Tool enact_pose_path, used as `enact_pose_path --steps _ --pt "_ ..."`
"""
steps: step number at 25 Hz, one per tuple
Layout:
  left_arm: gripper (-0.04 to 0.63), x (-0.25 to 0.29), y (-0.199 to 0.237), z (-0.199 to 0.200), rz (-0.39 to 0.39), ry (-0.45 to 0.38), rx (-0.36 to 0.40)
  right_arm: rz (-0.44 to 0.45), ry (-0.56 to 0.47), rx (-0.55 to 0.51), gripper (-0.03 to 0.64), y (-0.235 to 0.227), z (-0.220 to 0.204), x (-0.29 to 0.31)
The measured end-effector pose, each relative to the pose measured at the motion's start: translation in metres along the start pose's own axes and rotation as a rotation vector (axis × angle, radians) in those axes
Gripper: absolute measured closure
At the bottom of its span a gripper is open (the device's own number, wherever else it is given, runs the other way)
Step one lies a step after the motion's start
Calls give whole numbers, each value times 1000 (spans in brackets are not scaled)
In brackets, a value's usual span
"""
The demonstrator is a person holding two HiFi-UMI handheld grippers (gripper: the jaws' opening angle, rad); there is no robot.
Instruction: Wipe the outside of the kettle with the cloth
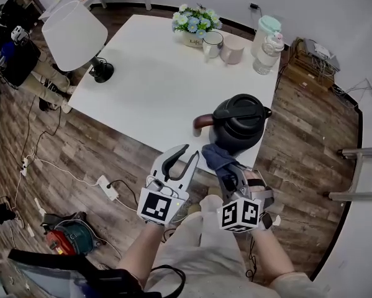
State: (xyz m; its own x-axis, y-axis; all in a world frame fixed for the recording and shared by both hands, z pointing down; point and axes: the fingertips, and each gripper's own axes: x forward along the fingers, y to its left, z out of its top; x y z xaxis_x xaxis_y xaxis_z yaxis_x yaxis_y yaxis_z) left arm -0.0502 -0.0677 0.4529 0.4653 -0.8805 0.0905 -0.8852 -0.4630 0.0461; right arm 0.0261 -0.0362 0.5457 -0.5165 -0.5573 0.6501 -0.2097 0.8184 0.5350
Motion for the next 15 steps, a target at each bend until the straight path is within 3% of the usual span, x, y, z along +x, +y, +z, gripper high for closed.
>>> enact_pose_path --steps 3,6,9,12,15 --pt "491 4 4 8 7 -12 2 47 -41 -24 555 -1 10 -25" --pt "491 4 7 16 23 -40 26 16 -93 -76 554 -28 32 -76" --pt "491 6 2 30 23 -71 4 -101 -133 -104 554 -76 56 -125" --pt "491 12 -6 35 6 -85 -12 -283 -178 -139 554 -117 69 -156" --pt "491 15 -12 32 -7 -82 -7 -350 -156 -151 554 -117 50 -143"
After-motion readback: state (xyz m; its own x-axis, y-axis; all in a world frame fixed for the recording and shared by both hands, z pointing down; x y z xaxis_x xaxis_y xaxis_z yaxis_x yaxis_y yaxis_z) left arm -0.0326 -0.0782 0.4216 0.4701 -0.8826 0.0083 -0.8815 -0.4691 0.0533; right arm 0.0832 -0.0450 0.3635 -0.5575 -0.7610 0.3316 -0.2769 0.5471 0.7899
